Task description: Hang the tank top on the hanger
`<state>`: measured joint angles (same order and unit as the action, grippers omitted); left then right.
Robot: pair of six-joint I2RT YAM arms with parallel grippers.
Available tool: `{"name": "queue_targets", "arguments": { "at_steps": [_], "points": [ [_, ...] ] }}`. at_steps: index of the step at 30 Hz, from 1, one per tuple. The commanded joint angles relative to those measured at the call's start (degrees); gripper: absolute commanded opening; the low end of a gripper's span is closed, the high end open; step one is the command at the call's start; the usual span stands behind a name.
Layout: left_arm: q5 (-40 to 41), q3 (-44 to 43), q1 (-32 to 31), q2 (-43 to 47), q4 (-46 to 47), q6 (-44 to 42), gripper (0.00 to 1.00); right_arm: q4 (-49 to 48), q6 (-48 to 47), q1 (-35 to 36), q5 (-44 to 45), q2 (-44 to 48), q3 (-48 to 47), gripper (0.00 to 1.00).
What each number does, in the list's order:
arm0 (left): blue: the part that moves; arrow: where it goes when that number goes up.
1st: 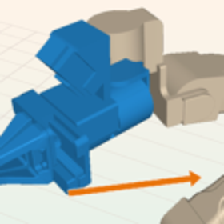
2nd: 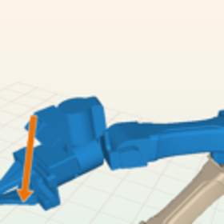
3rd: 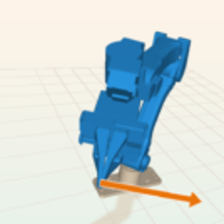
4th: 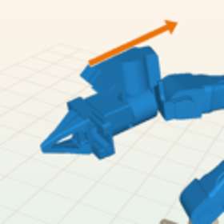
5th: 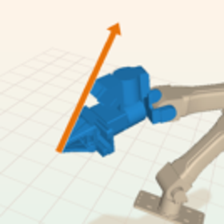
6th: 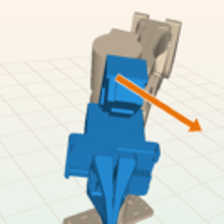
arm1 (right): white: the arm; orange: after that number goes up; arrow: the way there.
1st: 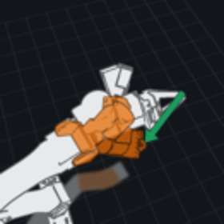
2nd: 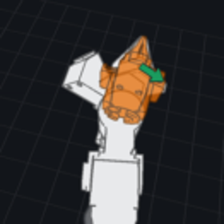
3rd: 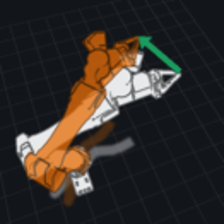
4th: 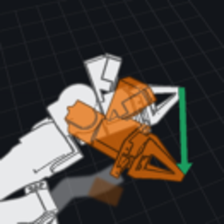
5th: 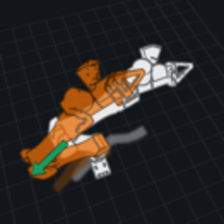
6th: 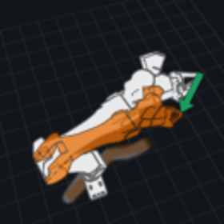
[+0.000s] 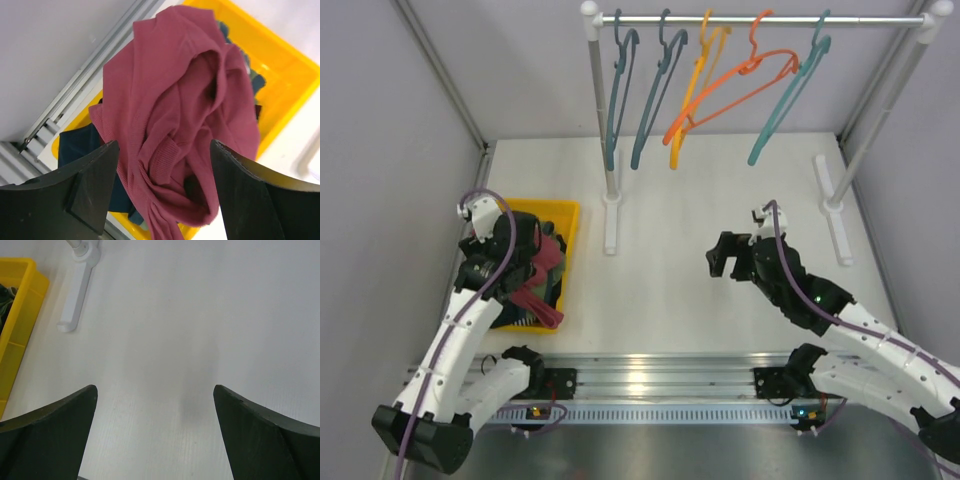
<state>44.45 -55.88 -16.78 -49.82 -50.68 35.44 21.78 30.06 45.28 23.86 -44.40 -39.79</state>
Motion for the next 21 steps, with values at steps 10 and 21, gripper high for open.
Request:
{"name": "queue_targets", "arguments": {
  "at_steps": [10,21],
  "points": [
    [-7.7,6.22,10.79,-5.28,8.04,-1.69,0.45,-2.53,1.14,0.69,-3.11,0.54,0.33,1.0],
    [-19.9,-5.54,10.97,-0.37,6.03,-9.94,0.0,-2.62,0.7,0.69,-5.13,0.28,-1.43,1.0]
  ]
}}
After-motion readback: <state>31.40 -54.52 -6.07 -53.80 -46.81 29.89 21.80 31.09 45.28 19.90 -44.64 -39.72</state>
